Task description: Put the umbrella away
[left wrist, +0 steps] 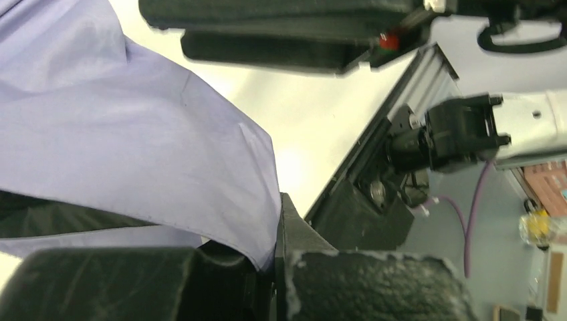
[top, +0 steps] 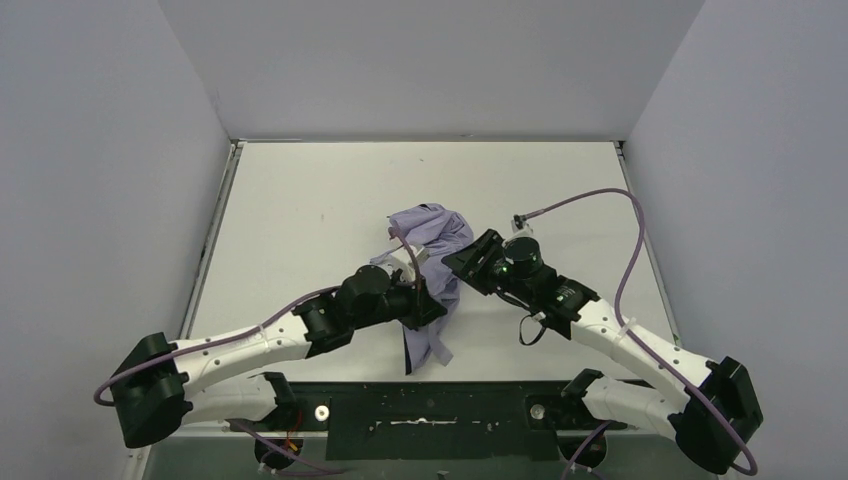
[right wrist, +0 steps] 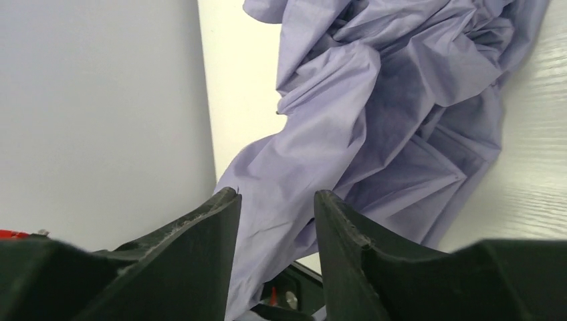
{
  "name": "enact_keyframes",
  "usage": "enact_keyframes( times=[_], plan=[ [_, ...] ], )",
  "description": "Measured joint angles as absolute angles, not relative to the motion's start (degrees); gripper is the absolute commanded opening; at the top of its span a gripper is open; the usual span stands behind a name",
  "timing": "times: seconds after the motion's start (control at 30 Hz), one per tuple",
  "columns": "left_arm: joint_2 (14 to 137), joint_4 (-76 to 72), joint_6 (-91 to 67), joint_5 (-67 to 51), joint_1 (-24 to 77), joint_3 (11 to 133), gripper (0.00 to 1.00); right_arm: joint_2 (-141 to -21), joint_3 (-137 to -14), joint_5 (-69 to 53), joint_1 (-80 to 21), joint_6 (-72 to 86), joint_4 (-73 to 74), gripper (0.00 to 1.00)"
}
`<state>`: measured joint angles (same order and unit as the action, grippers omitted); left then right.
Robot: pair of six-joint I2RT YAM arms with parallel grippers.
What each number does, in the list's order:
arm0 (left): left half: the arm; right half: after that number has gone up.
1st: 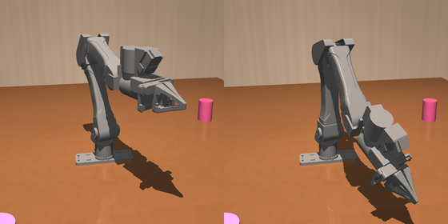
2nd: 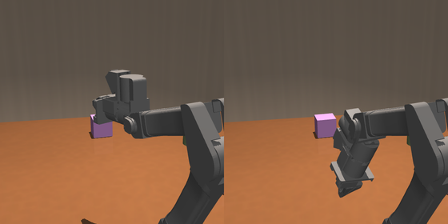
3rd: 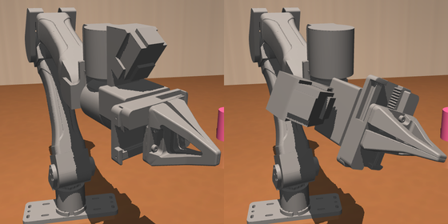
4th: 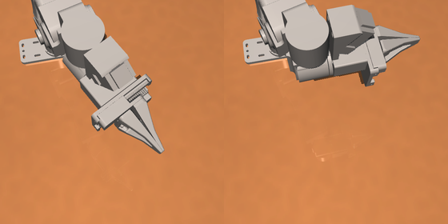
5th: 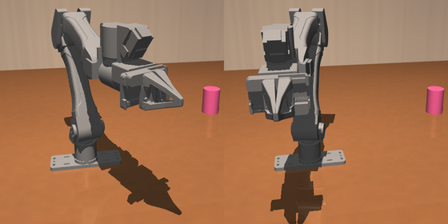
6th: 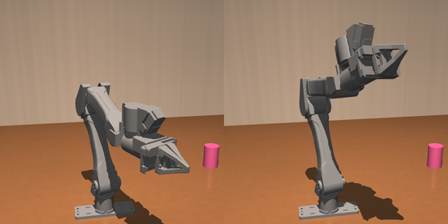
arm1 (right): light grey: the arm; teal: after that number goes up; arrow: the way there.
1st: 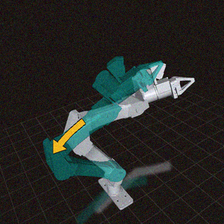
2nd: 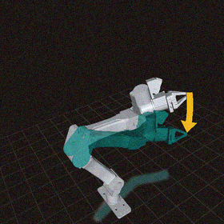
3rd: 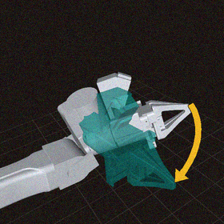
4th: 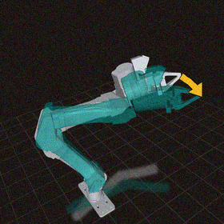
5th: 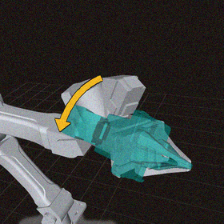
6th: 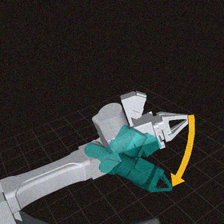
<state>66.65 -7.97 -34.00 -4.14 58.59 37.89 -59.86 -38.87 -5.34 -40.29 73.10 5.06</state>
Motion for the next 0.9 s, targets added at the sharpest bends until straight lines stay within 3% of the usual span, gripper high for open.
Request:
enact_keyframes(
  times=[0.13, 0.33, 0.4, 0.5, 0.6, 0.73, 0.9],
  plan=[
    [62.1, -4.4, -34.1, -7.6, 58.6, 35.4, 0.00, -59.6, -38.9, -5.4, -40.3, 69.4, 7.8, 0.55],
    [59.2, -2.2, -35.6, -10.6, 58.6, 30.7, 0.00, -56.8, -39.0, -5.4, -40.3, 61.9, 12.9, 0.54],
    [59.1, -1.8, -36.4, -11.4, 58.6, 29.0, 0.00, -56.7, -39.4, -5.8, -40.3, 59.2, 14.0, 0.46],
    [59.2, -1.5, -37.6, -12.3, 59.0, 26.5, 0.00, -57.8, -40.2, -7.8, -40.3, 55.6, 13.6, 0.24],
    [59.2, -1.7, -38.7, -12.5, 59.4, 24.2, 0.00, -59.6, -40.2, -10.9, -40.3, 54.3, 11.0, 0.13],
    [60.0, -2.4, -40.0, -12.7, 60.1, 22.2, 0.00, -63.4, -40.2, -15.7, -40.6, 54.6, 4.6, 0.06],
    [60.3, -4.4, -41.9, -12.7, 61.4, 19.2, 0.00, -70.2, -38.6, -19.4, -43.4, 56.5, -4.3, 0.04]
  ],
)
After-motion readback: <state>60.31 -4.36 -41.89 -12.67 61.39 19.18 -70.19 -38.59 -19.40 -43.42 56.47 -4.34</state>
